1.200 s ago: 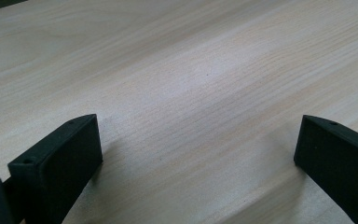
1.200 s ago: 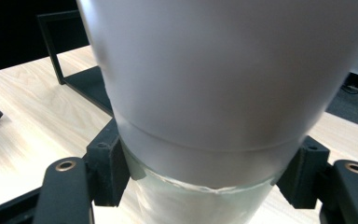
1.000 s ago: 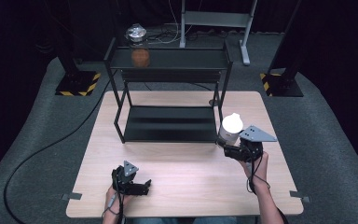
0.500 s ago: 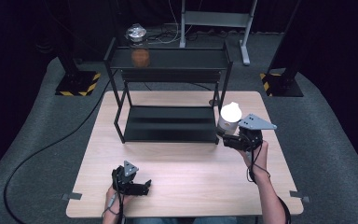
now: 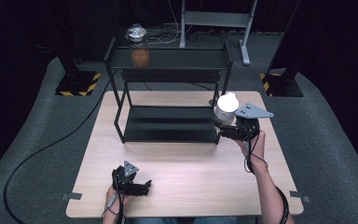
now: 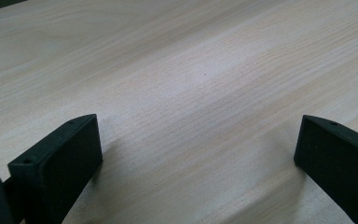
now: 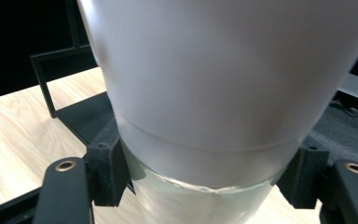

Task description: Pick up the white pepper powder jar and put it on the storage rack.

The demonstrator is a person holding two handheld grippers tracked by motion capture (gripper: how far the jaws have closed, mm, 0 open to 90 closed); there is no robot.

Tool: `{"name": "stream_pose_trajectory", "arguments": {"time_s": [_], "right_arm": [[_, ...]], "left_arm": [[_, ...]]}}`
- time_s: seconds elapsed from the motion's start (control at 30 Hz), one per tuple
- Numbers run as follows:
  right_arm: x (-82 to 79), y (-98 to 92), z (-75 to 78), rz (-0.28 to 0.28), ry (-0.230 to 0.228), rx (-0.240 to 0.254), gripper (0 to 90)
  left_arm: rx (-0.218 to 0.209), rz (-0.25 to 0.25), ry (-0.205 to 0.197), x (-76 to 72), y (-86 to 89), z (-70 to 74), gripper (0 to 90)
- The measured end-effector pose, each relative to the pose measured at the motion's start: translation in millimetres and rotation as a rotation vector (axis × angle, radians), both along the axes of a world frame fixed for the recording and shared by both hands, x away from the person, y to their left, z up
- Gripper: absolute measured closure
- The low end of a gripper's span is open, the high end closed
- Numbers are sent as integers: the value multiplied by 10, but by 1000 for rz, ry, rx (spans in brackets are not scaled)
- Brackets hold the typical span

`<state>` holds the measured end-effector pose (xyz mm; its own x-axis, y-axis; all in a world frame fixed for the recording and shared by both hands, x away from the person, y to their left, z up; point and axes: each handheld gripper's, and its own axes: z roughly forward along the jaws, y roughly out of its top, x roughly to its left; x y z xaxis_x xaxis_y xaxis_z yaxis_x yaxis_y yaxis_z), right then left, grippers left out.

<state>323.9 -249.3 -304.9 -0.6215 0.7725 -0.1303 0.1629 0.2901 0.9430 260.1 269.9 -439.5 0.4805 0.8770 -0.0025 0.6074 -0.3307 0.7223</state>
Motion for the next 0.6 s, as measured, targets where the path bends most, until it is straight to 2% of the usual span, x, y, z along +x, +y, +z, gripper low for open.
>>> {"name": "stream_pose_trajectory", "arguments": {"time_s": [0.6], "right_arm": [[178,64,173,6,-5,-7,298]], "left_arm": [[0,0,0,0,1,0,4]]}}
